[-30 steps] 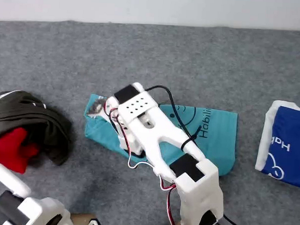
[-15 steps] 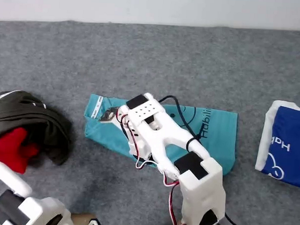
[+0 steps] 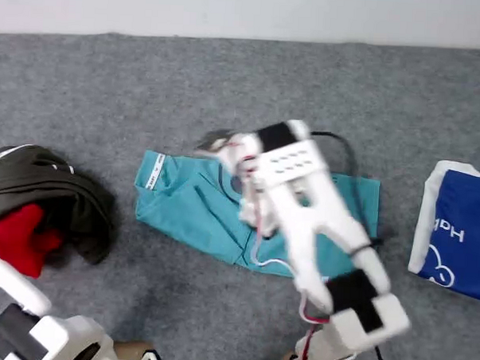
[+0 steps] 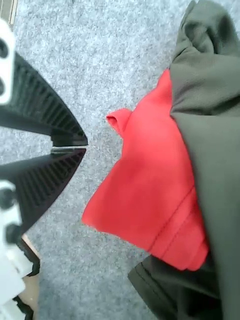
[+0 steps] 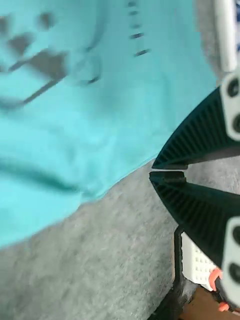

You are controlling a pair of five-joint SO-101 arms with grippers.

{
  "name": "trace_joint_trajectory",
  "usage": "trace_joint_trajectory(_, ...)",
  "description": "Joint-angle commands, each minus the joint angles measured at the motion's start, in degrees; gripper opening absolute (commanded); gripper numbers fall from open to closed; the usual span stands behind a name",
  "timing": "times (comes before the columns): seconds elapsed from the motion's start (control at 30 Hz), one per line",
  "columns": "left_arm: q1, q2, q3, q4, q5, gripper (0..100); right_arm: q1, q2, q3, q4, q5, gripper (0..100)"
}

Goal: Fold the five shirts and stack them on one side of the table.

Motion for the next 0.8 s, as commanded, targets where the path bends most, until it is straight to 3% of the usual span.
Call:
trace_joint_trajectory(0.0,0.0,-3.9,0.4,2.0,-0.2,2,9.4,-8.1,2.6,1.6,-0.4,1.6)
trace_joint_trajectory(0.1,0.5,-6.9,1.7,1.9,-0.2,2,17.5,-10.9,6.2,-2.9,-0.7,4.3)
trace_joint_trajectory(0.23,3.3,-10.0,4.3,1.8,-0.5,2,25.4,-11.7,11.5,-9.1,-1.3,22.9)
trace_joint_trajectory(0.33,4.3,-10.9,4.7,1.8,-0.5,2,28.5,-11.6,15.6,-14.8,-8.5,33.4)
trace_joint_trajectory(0.5,4.5,-10.2,4.7,1.8,-0.6,2,28.4,-11.6,22.6,-28.0,-17.5,36.6)
trace_joint_trajectory(0.77,4.5,-9.3,4.5,1.7,-0.6,2,26.5,-7.2,28.0,-38.5,-22.4,36.5)
